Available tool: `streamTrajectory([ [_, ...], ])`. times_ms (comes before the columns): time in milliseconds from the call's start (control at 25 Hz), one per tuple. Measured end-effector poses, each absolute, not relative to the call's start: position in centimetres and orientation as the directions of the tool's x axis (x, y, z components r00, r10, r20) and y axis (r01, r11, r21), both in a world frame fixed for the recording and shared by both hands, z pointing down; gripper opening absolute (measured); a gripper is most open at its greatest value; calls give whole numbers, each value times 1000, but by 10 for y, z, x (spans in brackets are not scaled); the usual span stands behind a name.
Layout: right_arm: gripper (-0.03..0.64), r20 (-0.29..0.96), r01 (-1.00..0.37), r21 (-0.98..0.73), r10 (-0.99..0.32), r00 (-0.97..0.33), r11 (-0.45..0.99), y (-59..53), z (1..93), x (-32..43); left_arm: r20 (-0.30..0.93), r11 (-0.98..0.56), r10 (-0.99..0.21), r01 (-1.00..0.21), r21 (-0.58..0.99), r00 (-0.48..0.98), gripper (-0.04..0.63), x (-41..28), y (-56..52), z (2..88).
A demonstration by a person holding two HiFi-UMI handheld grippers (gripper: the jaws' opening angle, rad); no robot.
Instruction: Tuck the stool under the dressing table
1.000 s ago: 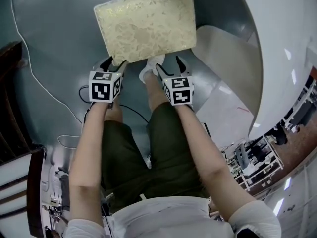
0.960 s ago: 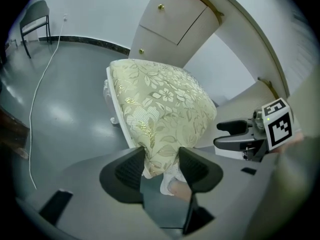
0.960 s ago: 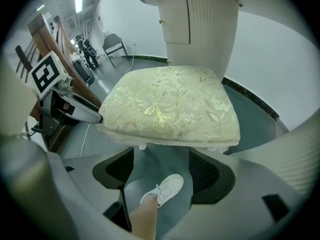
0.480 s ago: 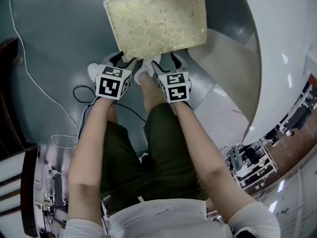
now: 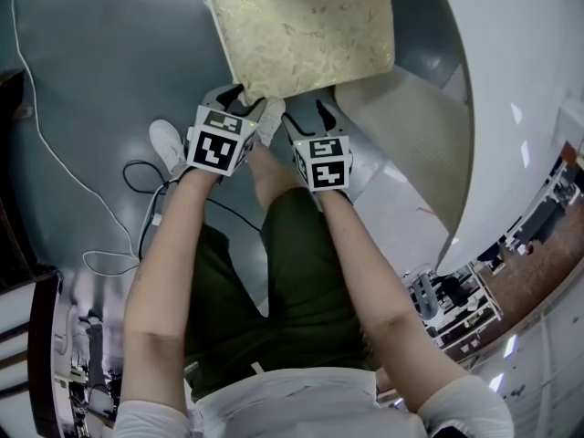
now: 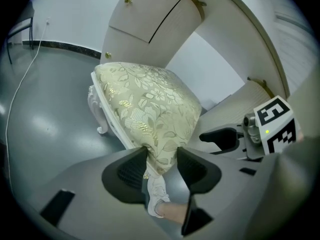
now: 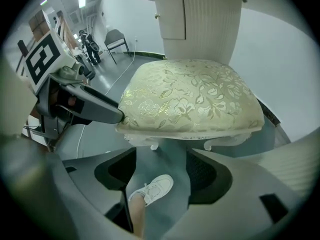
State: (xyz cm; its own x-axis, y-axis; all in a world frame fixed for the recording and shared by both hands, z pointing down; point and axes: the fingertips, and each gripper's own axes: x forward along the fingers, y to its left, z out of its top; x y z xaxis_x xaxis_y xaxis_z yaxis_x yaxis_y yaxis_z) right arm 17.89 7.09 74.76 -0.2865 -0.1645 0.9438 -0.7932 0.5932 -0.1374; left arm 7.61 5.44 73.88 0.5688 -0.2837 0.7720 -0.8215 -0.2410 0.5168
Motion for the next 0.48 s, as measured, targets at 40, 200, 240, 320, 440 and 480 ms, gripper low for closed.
streamTrajectory([
  [40, 322, 944, -798, -134, -168, -283, 587, 66, 746, 188, 771, -243, -288, -822, 515, 568, 189, 85, 46, 738],
  [200, 317, 948, -815, -118, -181, -263, 568, 61, 745, 209, 761, -247, -313, -823, 512, 568, 189, 100, 26, 739],
  [240, 316, 949, -818, -111, -184, -256, 564, 60, 745, 214, 757, -247, -321, -822, 513, 569, 187, 103, 22, 739],
  [320, 316, 950, -825, -99, -192, -244, 556, 58, 744, 224, 745, -253, -334, -816, 520, 578, 187, 111, 15, 739],
  [440, 316, 950, -834, -91, -204, -237, 544, 52, 744, 234, 730, -270, -344, -807, 525, 590, 184, 120, 3, 738],
  [480, 316, 949, -834, -88, -208, -236, 545, 50, 744, 237, 727, -272, -349, -806, 526, 592, 184, 123, -1, 738],
])
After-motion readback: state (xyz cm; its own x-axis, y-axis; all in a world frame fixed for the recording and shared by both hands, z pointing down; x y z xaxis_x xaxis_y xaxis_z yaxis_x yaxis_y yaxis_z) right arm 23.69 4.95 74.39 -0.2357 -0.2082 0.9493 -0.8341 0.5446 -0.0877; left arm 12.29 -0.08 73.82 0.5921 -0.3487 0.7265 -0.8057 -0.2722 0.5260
